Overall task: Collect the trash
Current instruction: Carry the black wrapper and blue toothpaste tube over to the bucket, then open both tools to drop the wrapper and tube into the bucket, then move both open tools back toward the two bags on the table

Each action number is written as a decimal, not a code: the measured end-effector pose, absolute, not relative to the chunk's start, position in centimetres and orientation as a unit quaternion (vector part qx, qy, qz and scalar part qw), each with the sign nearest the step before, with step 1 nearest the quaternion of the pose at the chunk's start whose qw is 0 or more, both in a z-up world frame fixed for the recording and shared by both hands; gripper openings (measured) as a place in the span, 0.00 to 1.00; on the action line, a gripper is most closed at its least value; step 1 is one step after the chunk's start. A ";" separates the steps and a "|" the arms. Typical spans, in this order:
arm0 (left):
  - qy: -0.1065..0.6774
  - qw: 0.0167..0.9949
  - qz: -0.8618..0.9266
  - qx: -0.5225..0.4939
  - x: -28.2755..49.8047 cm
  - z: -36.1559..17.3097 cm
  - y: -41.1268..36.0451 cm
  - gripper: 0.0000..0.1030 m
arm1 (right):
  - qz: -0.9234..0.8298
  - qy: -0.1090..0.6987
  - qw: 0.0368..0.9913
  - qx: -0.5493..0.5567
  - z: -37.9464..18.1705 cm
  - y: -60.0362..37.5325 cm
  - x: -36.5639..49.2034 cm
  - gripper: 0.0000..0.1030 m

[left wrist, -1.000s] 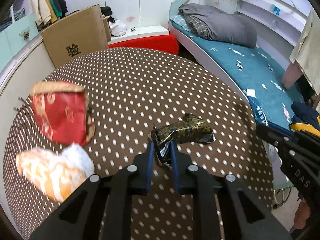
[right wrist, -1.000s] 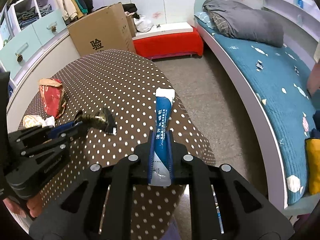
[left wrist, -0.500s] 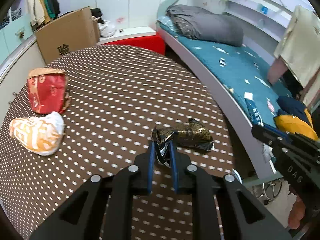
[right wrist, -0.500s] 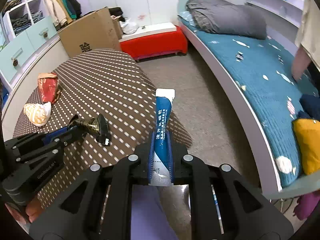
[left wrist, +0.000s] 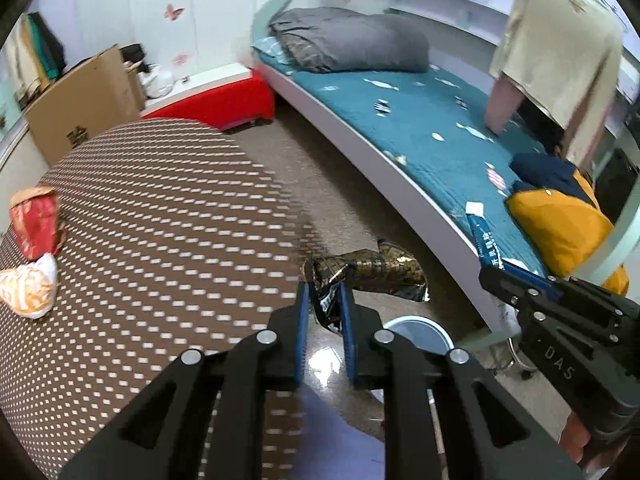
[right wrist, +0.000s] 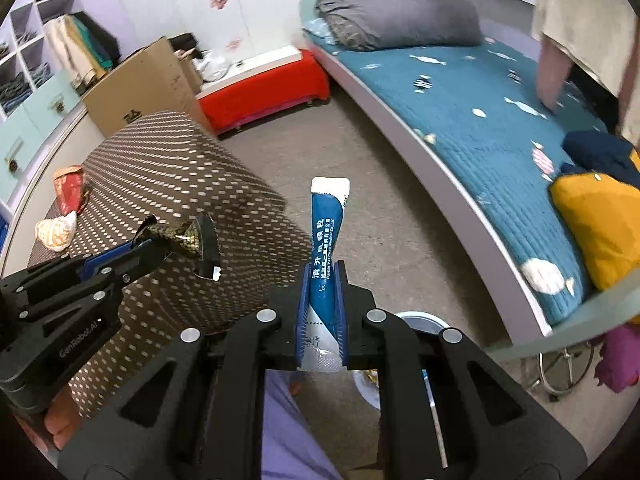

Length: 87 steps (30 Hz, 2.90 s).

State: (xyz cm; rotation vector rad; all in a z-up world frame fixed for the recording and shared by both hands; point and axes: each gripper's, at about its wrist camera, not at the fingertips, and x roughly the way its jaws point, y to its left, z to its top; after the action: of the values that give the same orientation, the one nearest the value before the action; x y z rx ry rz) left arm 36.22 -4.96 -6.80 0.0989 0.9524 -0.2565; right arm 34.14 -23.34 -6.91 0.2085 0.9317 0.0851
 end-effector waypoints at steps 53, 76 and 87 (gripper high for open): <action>0.531 0.821 -0.173 0.117 32.5 -15.4 -14.7 0.61 | -0.072 0.548 0.818 0.163 -17.1 -32.9 28.2 0.60; 0.459 0.876 -0.130 0.066 30.3 -7.5 -7.5 0.68 | -0.012 0.490 0.862 0.132 -10.4 -26.1 30.0 0.65; 0.441 0.896 -0.045 0.010 29.8 -5.3 0.9 0.69 | 0.065 0.470 0.876 0.090 -7.1 -18.5 31.7 0.67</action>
State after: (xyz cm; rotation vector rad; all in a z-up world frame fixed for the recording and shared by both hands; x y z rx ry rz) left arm 29.77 0.91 -5.33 0.0211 0.9143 -0.0935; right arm 31.73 -18.47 -7.15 0.1878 0.9815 0.1349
